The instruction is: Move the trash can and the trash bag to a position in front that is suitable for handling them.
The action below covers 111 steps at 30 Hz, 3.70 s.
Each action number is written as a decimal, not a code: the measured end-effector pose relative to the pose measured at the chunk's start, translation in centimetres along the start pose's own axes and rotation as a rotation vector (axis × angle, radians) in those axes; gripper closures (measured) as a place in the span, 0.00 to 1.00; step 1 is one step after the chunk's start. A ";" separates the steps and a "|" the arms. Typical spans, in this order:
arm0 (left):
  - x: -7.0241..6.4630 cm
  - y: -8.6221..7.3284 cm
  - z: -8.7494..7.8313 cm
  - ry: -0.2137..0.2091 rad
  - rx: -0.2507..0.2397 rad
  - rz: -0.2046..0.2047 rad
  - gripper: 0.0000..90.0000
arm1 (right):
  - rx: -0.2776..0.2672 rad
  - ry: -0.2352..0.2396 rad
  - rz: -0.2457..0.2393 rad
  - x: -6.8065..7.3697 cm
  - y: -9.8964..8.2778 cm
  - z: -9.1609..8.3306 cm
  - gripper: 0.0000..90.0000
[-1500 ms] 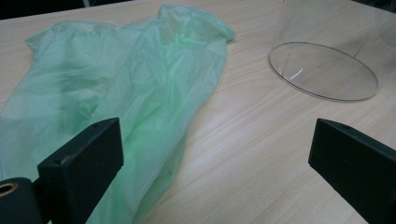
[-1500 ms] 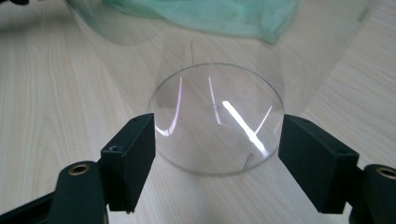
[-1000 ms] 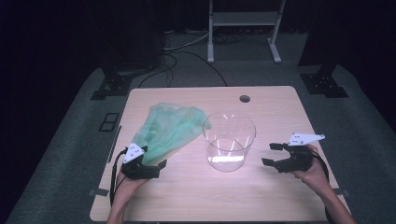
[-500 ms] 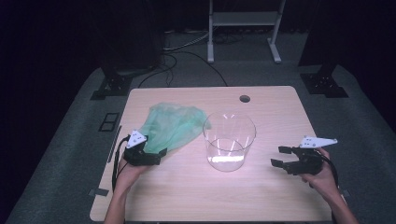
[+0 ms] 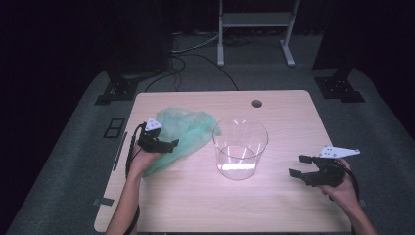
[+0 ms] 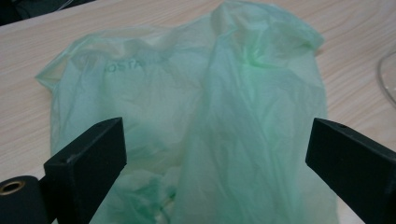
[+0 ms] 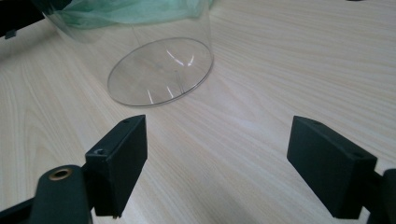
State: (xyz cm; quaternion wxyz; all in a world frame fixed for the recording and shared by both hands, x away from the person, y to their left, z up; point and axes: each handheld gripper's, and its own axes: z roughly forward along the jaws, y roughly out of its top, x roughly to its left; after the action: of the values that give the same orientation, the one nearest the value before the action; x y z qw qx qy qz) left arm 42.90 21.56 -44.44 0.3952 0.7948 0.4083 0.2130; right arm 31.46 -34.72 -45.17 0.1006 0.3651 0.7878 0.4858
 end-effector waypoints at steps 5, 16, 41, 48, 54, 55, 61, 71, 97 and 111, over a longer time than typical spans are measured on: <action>1.0 -0.5 1.2 0.018 0.051 -0.036 0.04 | -0.001 -0.001 0.001 0.0 -0.1 -0.1 0.21; 1.7 -1.4 2.2 0.038 0.131 -0.057 0.05 | -0.009 0.005 -0.018 0.6 -0.1 -0.1 0.23; 1.1 -2.2 1.6 -0.060 0.116 0.018 0.81 | -0.026 0.029 -0.011 0.9 -0.5 0.0 0.26; 1.2 -2.3 1.6 -0.135 0.121 -0.011 1.00 | -0.029 0.033 -0.003 1.0 -0.6 0.0 0.26; 1.5 -2.1 1.4 -0.180 0.122 -0.057 1.00 | -0.033 0.039 0.005 0.8 -0.7 -0.2 0.29; 1.6 -2.0 1.2 -0.195 0.103 -0.076 1.00 | -0.034 0.039 0.007 0.8 -0.7 -0.2 0.29; 1.7 -1.0 0.2 -0.245 0.032 -0.124 1.00 | -0.042 0.039 0.014 0.6 -0.7 -0.4 0.29; 1.0 2.5 -2.0 -0.307 -0.111 -0.130 1.00 | -0.043 0.043 0.018 0.6 -0.7 -0.4 0.29; -3.8 13.0 -5.4 -0.427 -0.345 -0.026 1.00 | -0.048 0.045 0.016 0.7 -0.9 -0.6 0.29; -7.3 17.5 -6.0 -0.496 -0.404 0.037 1.00 | -0.062 0.038 0.019 0.6 -0.8 -0.7 0.29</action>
State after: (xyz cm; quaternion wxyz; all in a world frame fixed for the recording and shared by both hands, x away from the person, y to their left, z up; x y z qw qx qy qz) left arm 43.17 12.05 -26.92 0.6285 0.7353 0.2346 0.0967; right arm 30.24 -35.03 -45.36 0.0923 0.3601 0.7708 0.5175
